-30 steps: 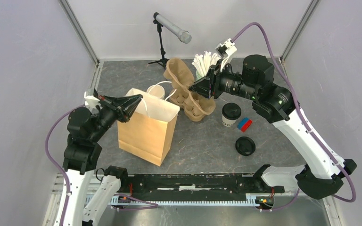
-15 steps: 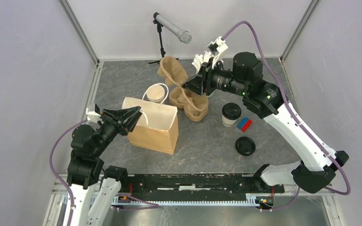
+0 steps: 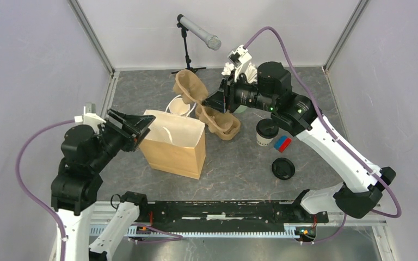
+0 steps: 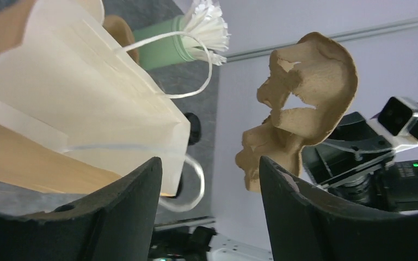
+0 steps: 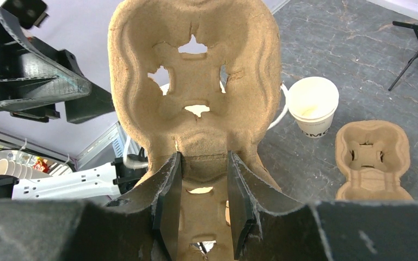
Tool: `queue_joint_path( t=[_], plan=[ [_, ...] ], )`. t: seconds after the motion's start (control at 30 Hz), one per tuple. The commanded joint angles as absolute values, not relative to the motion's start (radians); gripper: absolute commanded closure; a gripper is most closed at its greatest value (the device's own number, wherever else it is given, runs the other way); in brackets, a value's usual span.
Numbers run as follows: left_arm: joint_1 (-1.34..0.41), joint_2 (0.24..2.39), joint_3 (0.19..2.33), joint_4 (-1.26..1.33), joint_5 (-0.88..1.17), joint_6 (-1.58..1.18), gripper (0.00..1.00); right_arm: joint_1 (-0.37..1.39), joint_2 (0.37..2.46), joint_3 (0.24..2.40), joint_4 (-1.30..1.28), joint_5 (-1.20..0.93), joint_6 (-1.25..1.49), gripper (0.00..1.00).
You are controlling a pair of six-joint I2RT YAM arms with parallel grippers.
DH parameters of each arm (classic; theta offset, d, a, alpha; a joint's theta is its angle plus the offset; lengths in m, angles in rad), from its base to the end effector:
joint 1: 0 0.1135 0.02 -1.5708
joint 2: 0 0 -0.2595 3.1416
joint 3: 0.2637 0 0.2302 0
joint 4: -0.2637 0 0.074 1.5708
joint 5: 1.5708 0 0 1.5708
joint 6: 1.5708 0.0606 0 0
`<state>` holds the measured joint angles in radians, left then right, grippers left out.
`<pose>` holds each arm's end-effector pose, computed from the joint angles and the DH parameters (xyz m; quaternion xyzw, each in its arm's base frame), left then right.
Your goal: Pack the takeout coffee
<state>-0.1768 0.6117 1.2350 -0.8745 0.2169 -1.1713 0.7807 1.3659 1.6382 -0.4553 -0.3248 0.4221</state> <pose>0.0784 -0.0273 0.4079 -0.3164 0.7220 -0.4472 0.4227 0.1955 0.2209 0.4612 -0.2370 0.7280 0.4596 0.4501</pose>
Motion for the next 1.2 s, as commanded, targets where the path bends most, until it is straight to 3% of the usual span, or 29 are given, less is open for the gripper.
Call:
queue_joint_path(
  t=[0.0,0.33,0.57,0.87,0.93,1.03,1.17],
  plan=[
    [-0.178,0.671,1.372,-1.048,0.133,-0.825,0.27,0.782,1.357,1.703,-0.461,-0.308,0.415,0.64],
    [-0.178,0.818,1.461,-1.136,-0.139,-0.589,0.27,0.782,1.352,1.736,-0.527,-0.305,0.399,0.64],
    [-0.178,1.008,1.459,-1.170,-0.110,-0.441,0.34,0.783,1.313,1.718,-0.550,-0.290,0.384,0.64],
    [-0.178,1.078,1.432,-1.127,-0.180,-0.294,0.37,0.782,1.286,1.728,-0.594,-0.277,0.342,0.63],
    [-0.178,1.075,1.421,-1.111,-0.132,-0.269,0.44,0.782,1.285,1.730,-0.605,-0.273,0.329,0.64],
    [-0.178,1.055,1.412,-1.079,-0.013,-0.254,0.66,0.782,1.283,1.732,-0.619,-0.270,0.314,0.63],
    [-0.180,1.033,1.391,-1.070,0.157,-0.276,0.85,0.783,1.272,1.729,-0.640,-0.256,0.300,0.63]
  ],
)
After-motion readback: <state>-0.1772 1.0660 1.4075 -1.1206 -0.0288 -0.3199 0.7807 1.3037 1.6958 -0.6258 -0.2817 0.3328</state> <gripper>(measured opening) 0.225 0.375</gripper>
